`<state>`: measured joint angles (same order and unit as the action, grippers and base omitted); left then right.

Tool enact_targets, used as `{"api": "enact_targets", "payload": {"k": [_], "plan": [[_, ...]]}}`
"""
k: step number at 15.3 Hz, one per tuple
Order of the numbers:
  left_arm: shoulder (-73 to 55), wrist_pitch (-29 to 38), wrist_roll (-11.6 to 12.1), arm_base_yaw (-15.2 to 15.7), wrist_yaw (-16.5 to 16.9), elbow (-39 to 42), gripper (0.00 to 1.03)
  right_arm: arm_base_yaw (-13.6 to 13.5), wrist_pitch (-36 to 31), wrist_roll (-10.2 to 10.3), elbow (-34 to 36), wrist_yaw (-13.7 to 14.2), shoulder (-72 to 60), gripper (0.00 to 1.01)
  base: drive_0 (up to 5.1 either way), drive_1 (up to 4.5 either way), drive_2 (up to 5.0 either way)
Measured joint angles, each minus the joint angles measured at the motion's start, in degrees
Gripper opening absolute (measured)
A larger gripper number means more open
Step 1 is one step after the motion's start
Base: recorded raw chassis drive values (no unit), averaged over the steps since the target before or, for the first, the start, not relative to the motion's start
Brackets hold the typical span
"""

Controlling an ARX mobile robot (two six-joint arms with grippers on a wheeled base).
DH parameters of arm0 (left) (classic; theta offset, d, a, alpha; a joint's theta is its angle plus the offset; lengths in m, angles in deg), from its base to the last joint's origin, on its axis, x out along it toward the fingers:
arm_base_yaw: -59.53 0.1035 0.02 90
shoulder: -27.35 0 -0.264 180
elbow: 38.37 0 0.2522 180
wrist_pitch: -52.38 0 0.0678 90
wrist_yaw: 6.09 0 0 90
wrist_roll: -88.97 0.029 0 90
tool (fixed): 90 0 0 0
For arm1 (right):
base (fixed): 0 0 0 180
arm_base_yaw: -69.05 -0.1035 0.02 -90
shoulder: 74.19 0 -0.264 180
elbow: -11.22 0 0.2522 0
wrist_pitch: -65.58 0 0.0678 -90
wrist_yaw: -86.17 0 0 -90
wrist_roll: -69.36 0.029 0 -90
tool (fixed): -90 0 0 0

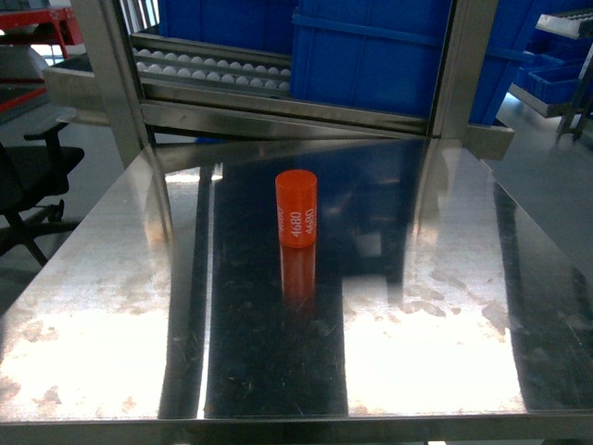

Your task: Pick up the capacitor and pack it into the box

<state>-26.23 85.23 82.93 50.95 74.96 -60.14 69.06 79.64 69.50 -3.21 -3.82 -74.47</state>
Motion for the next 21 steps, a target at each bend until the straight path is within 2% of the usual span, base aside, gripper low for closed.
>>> {"api": "enact_targets", "payload": {"k": [3,5,9,12,16,21], "plan": [[-15.82,10.36,0.42,-2.64,1.40,-7.10,0.98,0.00,0.00,0.00,0.00,0.00,0.00,0.98,0.0,0.00,0.0],[-23.52,12.83,0.48,-3.87,1.62,-10.73,0.98,0.00,0.02,0.00,0.00,0.00,0.00,0.98,0.0,0.00,0.0],[-34.18,12.74,0.87,-5.68,1.68,-16.24,0.98,0.00,0.00,0.00,0.00,0.00,0.00,0.98,0.0,0.00,0.0],[-50.38,10.43,1.44,-9.33,3.13,-28.13,0.98,0.00,0.00,0.00,0.00,0.00,0.00,0.98,0.0,0.00,0.0],[-59.54,7.41,1.53,-13.46,4.13,-37.31,0.98,0.00,0.00,0.00,0.00,0.00,0.00,0.98,0.0,0.00,0.0],[-66.49,2.91,1.22,-14.88,4.72,-45.72,0.98,0.00,0.02,0.00,0.00,0.00,0.00,0.98,0.0,0.00,0.0]]}}
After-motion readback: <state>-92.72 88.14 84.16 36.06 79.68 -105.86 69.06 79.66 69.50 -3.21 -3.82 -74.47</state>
